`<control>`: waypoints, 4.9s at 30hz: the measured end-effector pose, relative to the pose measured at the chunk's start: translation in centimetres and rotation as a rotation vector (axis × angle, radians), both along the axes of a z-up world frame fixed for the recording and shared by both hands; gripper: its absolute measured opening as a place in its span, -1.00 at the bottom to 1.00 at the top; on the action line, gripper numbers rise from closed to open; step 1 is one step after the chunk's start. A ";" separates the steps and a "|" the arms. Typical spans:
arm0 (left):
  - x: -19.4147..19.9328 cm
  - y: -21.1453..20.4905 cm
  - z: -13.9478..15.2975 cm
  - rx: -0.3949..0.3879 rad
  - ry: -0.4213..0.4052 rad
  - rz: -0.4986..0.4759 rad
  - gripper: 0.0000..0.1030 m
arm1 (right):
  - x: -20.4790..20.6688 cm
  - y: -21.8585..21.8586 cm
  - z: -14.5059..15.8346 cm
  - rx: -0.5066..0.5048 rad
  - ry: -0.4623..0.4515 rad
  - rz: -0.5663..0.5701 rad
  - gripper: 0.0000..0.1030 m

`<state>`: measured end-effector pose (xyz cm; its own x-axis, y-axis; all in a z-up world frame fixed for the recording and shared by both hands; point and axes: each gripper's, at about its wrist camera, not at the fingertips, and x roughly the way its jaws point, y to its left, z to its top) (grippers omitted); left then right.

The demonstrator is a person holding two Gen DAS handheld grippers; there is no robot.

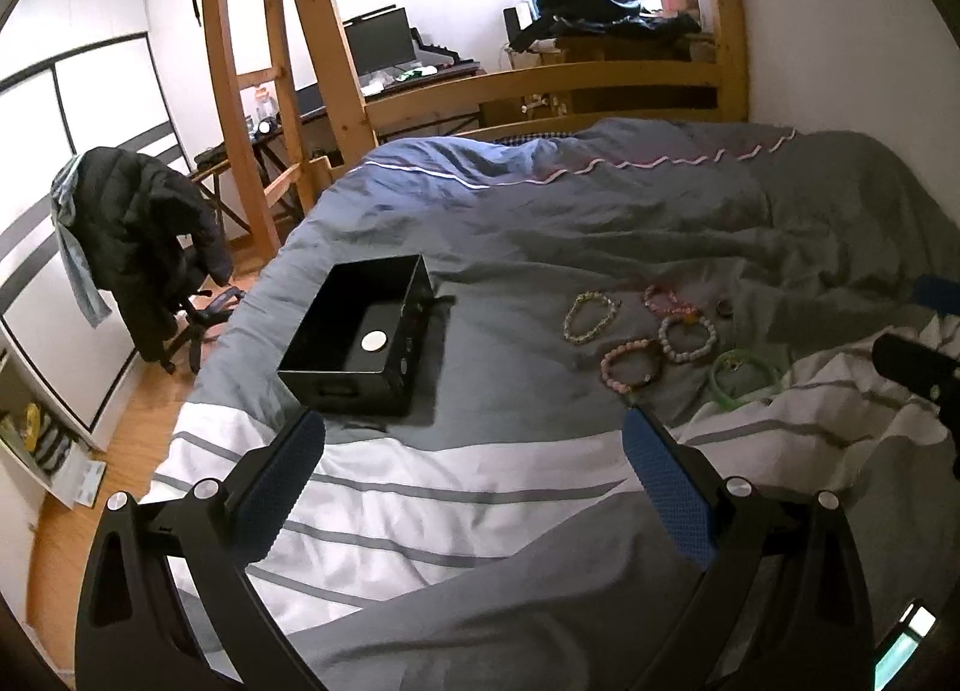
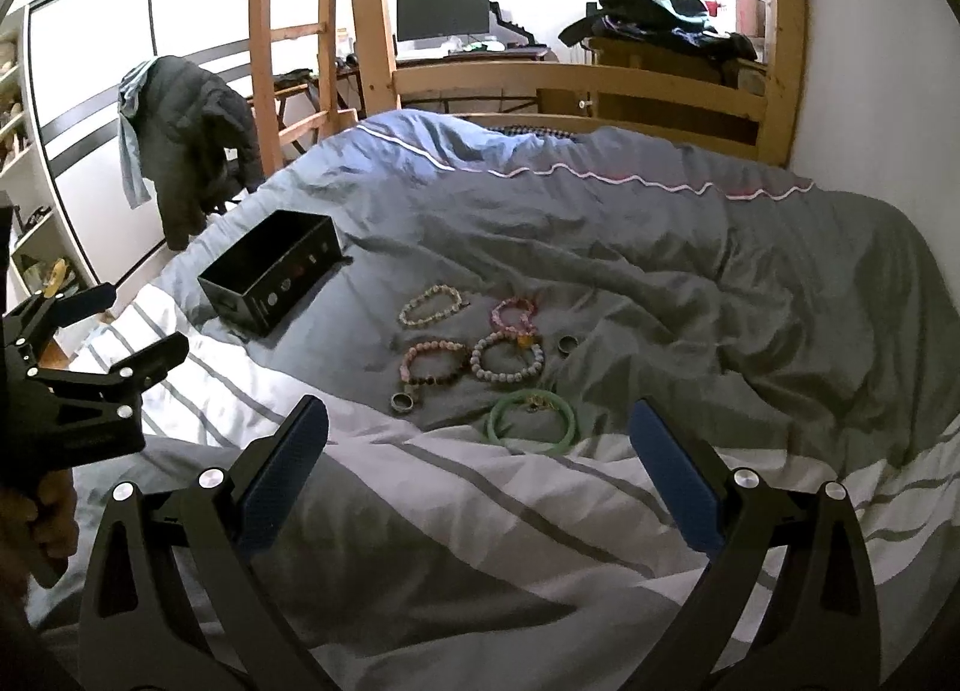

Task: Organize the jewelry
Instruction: 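Move both tools toward the bracelets lying on the duvet, then grasp the pink-and-brown bead bracelet with the left tool while the right tool grasps the green jade bangle, then lift the bead bracelet with the left tool while the right tool carries the bangle toward the black box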

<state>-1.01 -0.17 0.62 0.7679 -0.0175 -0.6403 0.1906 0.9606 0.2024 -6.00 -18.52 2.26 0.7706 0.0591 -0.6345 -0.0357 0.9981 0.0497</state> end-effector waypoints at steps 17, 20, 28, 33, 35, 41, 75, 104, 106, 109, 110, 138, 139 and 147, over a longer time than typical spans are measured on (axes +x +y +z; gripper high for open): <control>-0.1 -0.1 -0.1 -0.048 0.029 -0.033 0.89 | -0.1 0.0 0.0 0.042 -0.016 0.032 0.93; 0.1 -0.1 -0.1 -0.053 0.036 -0.030 0.89 | -0.1 0.2 -0.1 0.028 -0.010 0.036 0.93; 0.0 -0.2 -0.3 -0.050 0.039 -0.036 0.89 | 0.0 0.1 -0.2 0.026 -0.011 0.027 0.93; -0.2 -0.5 -0.5 -0.034 0.036 -0.051 0.89 | 0.1 0.0 -0.4 0.010 0.007 0.020 0.93; -0.2 -0.7 -0.6 -0.032 0.039 -0.054 0.89 | 0.1 0.0 -0.4 0.008 0.011 0.024 0.93; -0.1 -0.8 -0.6 -0.029 0.047 -0.058 0.89 | 0.1 0.1 -0.4 0.008 0.015 0.023 0.93; 5.6 -3.4 -5.2 -0.099 0.151 -0.172 0.89 | 4.1 -2.7 -4.8 -0.001 0.141 -0.025 0.93; 16.3 -10.3 -14.3 -0.084 0.306 -0.326 0.69 | 14.7 -4.5 -15.8 -0.116 0.426 -0.071 0.58; 16.6 -10.3 -15.0 -0.080 0.334 -0.328 0.59 | 14.8 -4.5 -16.4 -0.122 0.434 -0.070 0.56; 16.8 -10.0 -15.7 -0.096 0.365 -0.332 0.53 | 14.9 -4.7 -16.4 -0.104 0.424 -0.077 0.29; 16.9 -9.8 -15.7 -0.107 0.368 -0.331 0.50 | 14.9 -5.1 -16.3 -0.094 0.419 -0.094 0.13; 15.5 -8.9 -11.9 -0.188 0.273 -0.346 -0.97 | 13.3 -7.8 -11.0 0.097 0.196 -0.115 -0.98; 15.6 -9.0 -11.9 -0.185 0.275 -0.347 -0.97 | 13.3 -7.6 -11.1 0.092 0.196 -0.113 -0.97; 16.3 -9.2 -13.5 -0.178 0.344 -0.347 -0.96 | 13.4 -6.2 -12.2 0.075 0.219 -0.066 -0.09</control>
<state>15.25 -9.32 -12.92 0.4432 -0.3650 -0.8188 0.5307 0.8429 -0.0885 7.42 -24.72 -9.98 0.6185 0.0665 -0.7830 0.0495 0.9911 0.1233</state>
